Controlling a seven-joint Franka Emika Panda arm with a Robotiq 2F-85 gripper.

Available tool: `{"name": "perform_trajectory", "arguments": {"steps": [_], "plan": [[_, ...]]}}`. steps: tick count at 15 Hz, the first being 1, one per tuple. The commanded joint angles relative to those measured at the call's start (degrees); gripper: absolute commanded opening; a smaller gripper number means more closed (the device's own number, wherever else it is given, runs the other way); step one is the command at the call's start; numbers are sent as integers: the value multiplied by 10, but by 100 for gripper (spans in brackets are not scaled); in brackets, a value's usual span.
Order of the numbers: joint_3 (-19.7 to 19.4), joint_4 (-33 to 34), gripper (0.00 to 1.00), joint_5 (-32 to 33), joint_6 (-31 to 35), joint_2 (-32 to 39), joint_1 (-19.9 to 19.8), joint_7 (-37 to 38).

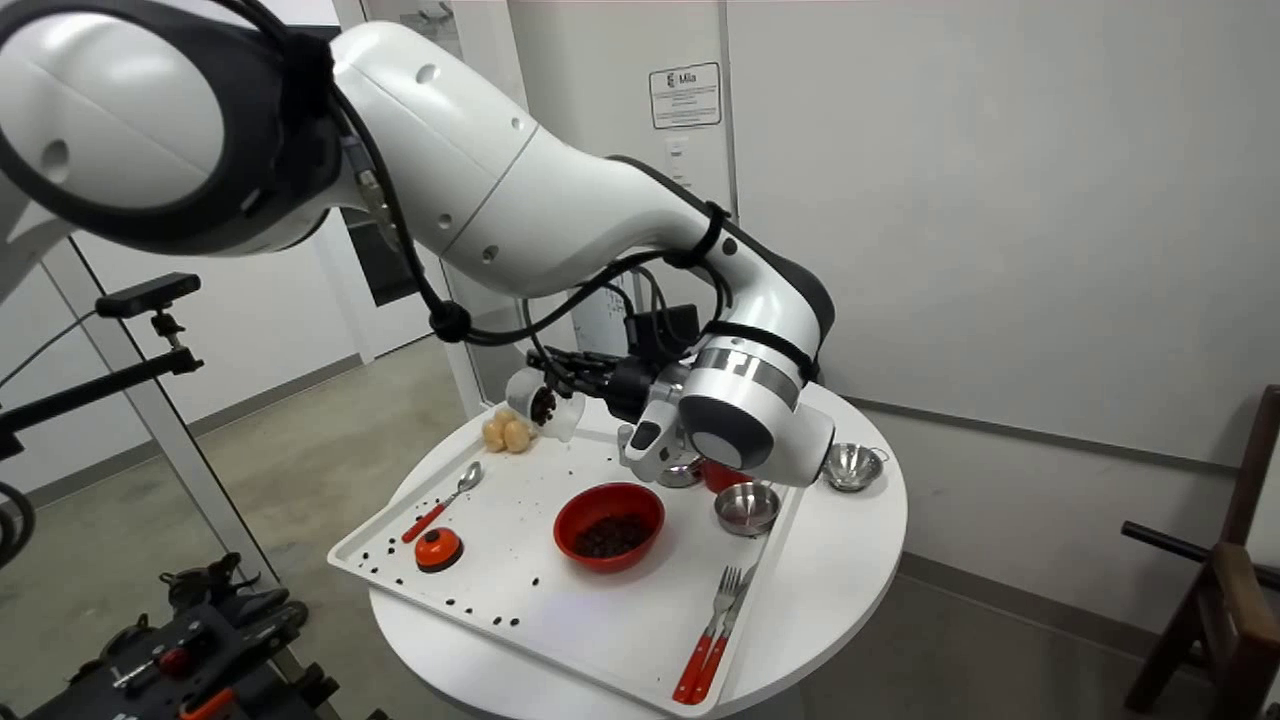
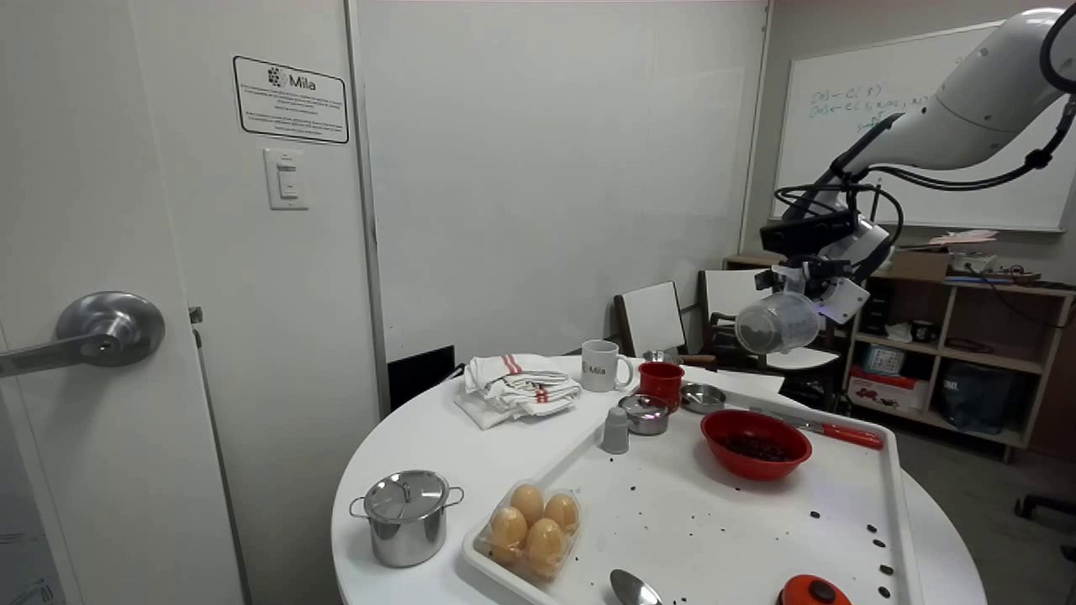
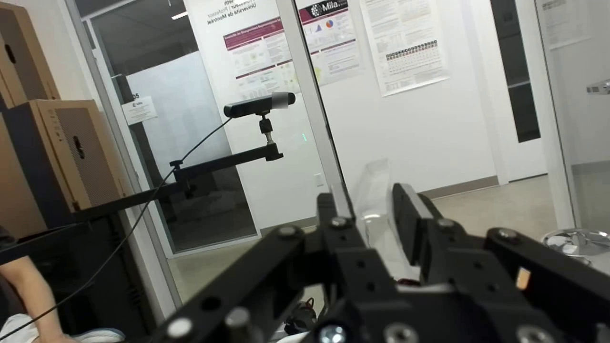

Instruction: Pour the contents in the clear jug into the red bowl

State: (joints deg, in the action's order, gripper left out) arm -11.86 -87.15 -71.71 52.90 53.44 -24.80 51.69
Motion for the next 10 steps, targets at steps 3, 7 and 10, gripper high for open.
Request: {"name": "perform_trajectory", "arguments": {"steps": [3,7,10], "plan": [[6,51,9,-37,-71,39,-10,23],[7,63,9,-59,-102,53,-12,32],[6,71,9,-68,-115,60,-12,37]]}}
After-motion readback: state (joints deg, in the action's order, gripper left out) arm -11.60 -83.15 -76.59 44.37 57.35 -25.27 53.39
